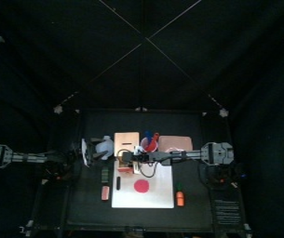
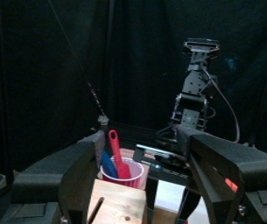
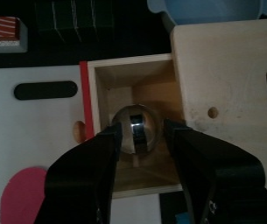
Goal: Get the cutter from the drawer then cut the dough then place the extra dough in the bowl
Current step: Place the cutter on the board
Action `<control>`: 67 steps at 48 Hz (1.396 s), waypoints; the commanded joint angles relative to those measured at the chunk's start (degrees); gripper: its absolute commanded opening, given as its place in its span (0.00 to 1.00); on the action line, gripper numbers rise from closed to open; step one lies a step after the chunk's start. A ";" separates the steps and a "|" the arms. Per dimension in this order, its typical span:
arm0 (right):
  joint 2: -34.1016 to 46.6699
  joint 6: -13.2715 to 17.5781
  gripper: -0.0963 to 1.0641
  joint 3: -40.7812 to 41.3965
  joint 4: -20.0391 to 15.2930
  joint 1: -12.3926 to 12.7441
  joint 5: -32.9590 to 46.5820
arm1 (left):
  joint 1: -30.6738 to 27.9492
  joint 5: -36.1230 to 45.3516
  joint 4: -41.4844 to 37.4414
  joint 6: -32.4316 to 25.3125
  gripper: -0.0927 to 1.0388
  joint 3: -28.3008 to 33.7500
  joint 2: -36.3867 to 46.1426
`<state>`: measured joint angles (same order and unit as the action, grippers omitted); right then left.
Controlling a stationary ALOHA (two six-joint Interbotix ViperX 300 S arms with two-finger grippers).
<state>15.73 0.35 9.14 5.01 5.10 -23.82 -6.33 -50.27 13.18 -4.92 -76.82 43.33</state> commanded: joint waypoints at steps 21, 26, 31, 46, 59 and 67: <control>2.11 -0.35 0.74 -2.11 0.62 0.26 -0.97 | 0.18 -0.53 -0.18 0.00 0.94 0.62 0.18; 2.20 -0.26 0.67 -2.20 0.62 0.26 -0.97 | 0.18 -0.53 -0.18 0.00 0.94 0.53 0.18; 2.29 -0.18 0.60 -2.02 0.62 0.26 -1.32 | 0.18 -0.53 0.00 0.09 0.94 0.44 0.18; 1.23 0.00 0.52 -5.01 1.05 -0.35 -3.43 | 0.09 -0.62 0.79 0.00 0.94 0.09 0.44; -2.99 0.00 0.52 -9.58 4.04 -1.05 -8.26 | 0.18 -0.62 1.49 0.26 0.94 0.53 0.44; -6.33 0.00 0.52 -12.22 7.65 -1.14 -12.48 | 0.09 -0.62 1.49 0.09 0.94 1.05 0.44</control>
<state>13.54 0.35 -0.70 11.25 3.87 -34.63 -6.24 -50.27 14.68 -4.75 -77.61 43.77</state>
